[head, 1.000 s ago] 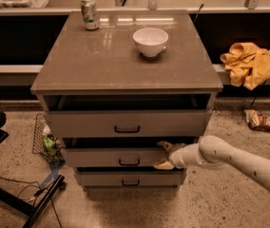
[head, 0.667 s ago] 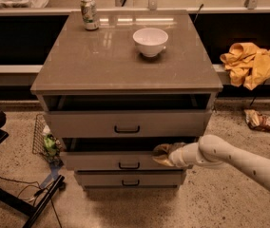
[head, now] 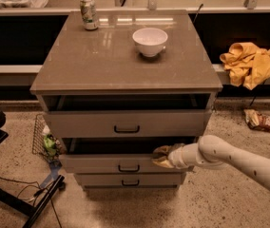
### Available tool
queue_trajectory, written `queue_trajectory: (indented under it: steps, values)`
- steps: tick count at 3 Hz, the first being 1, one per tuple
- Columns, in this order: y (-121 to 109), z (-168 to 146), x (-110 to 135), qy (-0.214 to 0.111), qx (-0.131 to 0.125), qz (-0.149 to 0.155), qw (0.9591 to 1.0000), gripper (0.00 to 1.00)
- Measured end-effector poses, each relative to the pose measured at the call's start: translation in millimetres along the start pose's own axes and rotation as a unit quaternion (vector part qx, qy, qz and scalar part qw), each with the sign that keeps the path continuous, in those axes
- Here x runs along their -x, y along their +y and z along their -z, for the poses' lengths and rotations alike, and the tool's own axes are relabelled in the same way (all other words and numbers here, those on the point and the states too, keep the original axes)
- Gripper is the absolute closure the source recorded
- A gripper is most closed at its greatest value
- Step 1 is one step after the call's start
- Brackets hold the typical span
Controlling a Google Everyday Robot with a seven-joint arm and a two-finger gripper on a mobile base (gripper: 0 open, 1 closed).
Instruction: Open middle drawer
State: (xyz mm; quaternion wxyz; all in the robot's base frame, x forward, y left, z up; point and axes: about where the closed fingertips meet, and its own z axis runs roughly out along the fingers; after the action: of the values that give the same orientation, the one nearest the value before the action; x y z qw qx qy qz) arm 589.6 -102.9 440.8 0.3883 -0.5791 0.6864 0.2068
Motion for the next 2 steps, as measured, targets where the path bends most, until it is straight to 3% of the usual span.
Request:
queue_trajectory:
  steps: [1,2]
  values:
    - [0.0,0.1,0.0,0.000,0.000,0.000,1.0000,1.00]
    - [18.7,15.3,-8.8,-0.004,-0.002,-0.019,0.9998,1.00]
